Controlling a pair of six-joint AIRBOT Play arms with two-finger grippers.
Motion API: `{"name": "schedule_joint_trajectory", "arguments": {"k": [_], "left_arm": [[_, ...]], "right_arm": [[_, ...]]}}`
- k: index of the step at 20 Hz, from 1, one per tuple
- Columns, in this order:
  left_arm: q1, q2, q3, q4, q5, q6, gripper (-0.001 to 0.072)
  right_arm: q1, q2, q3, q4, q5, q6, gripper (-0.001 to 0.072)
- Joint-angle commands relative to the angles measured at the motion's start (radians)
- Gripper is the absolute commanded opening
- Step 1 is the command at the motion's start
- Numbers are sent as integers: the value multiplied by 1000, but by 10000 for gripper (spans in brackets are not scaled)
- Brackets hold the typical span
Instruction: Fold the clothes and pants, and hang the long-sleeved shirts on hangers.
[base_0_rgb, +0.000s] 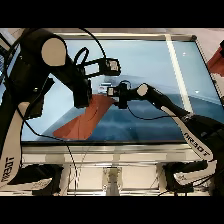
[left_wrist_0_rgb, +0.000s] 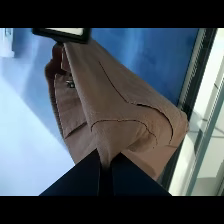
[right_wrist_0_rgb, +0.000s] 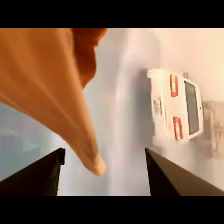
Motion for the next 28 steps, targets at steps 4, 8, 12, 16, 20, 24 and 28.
{"name": "schedule_joint_trajectory", "arguments": {"k": [4,8,12,16,20,24,28], "left_arm": [[-1,0,0,0,1,0,28],[-1,0,0,1,8,1,27],[0,-1,0,28,23,4,28],[14,0,0,328,105,-58,28],[122,1,0,414,198,-262,28],[156,45,0,412,262,-432,28],[67,178,0,412,245,-497,28]], "right_arm": [[-4,-64,23,163,180,-13,486],[8,-90,23,167,180,-11,430],[7,-88,23,161,183,54,44],[-43,-16,23,66,260,360,7],[-156,222,23,25,397,705,5],[-178,535,23,24,404,879,1],[-144,752,23,25,414,1011,0]]}}
